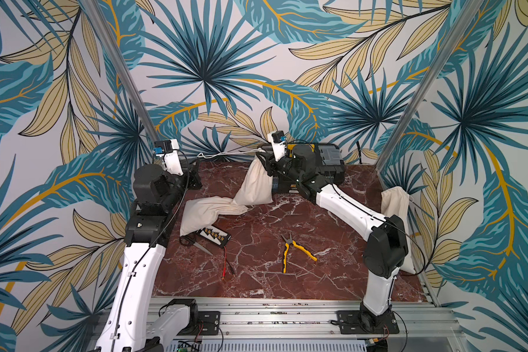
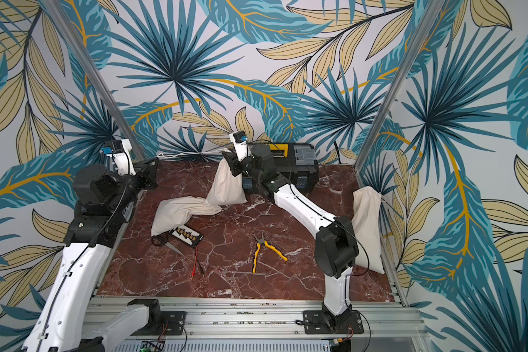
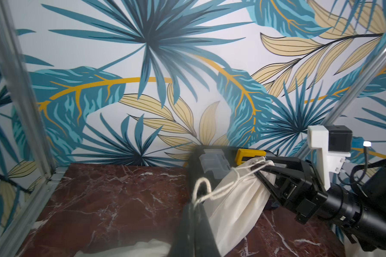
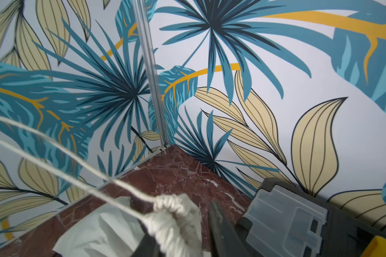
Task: Close the soil bag
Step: Pick up the soil bag from the center of the board, then place the soil bag at the center of the board.
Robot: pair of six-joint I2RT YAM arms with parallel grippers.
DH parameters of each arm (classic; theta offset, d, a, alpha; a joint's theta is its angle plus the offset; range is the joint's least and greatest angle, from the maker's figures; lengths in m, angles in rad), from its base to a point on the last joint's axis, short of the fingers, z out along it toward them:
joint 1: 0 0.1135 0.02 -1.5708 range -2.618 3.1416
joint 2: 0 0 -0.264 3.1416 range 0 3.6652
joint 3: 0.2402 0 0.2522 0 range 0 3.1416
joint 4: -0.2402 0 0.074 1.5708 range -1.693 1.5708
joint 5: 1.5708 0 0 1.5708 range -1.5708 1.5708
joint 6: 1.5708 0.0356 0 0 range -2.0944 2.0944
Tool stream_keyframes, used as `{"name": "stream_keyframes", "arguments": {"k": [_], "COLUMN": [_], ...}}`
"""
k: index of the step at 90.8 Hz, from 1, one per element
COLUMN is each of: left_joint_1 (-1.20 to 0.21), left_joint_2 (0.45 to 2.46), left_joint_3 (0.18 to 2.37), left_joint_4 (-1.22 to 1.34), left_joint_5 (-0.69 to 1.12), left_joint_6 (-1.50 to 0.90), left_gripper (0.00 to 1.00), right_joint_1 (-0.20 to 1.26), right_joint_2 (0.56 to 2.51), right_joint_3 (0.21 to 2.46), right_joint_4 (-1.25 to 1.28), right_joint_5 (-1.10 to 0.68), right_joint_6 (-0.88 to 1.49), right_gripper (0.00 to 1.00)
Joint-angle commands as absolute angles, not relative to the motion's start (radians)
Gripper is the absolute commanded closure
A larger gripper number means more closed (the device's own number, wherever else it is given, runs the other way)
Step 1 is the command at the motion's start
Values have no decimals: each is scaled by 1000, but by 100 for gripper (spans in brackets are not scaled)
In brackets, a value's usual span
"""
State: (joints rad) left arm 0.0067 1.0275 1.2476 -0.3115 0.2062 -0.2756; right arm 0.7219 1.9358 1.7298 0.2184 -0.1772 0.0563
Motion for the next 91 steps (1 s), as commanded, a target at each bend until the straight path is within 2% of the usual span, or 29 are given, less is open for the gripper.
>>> {"name": "stream_keyframes", "arguments": {"k": [1, 16, 23, 35, 48, 59, 65, 70, 79, 91], "left_joint_1": [32, 50, 85, 170, 269, 284, 281, 263, 188, 96], "left_joint_2": [1041, 1170, 1263, 1360, 1372, 1329, 1291, 1247, 1159, 1069], "left_joint_3": [1149, 928, 895, 851, 766, 743, 739, 734, 714, 750], "left_joint_4": [-305, -132, -100, -55, 29, 41, 49, 58, 96, 48], "left_joint_5": [8, -96, -154, -145, -176, -252, -216, -186, -212, -182], "left_joint_6": [-236, -307, -340, -433, -520, -487, -443, -412, -320, -218], "left_gripper": [100, 100, 100, 100, 100, 81, 70, 55, 28, 11], "right_joint_1": [681, 649, 625, 564, 420, 290, 232, 186, 87, -21], "right_joint_2": [1951, 1783, 1656, 1453, 1292, 1236, 1246, 1251, 1261, 1338], "right_joint_3": [1723, 1471, 1339, 1181, 1061, 957, 950, 941, 900, 896], "right_joint_4": [112, -15, -71, -202, -257, -162, -174, -172, -114, -86], "right_joint_5": [-67, -71, -26, 82, 364, 633, 718, 779, 767, 717], "right_joint_6": [42, -17, -47, -104, -76, -94, -75, -48, -16, 13], "right_gripper": [44, 11, 2, 1, 1, 1, 1, 1, 1, 1]}}
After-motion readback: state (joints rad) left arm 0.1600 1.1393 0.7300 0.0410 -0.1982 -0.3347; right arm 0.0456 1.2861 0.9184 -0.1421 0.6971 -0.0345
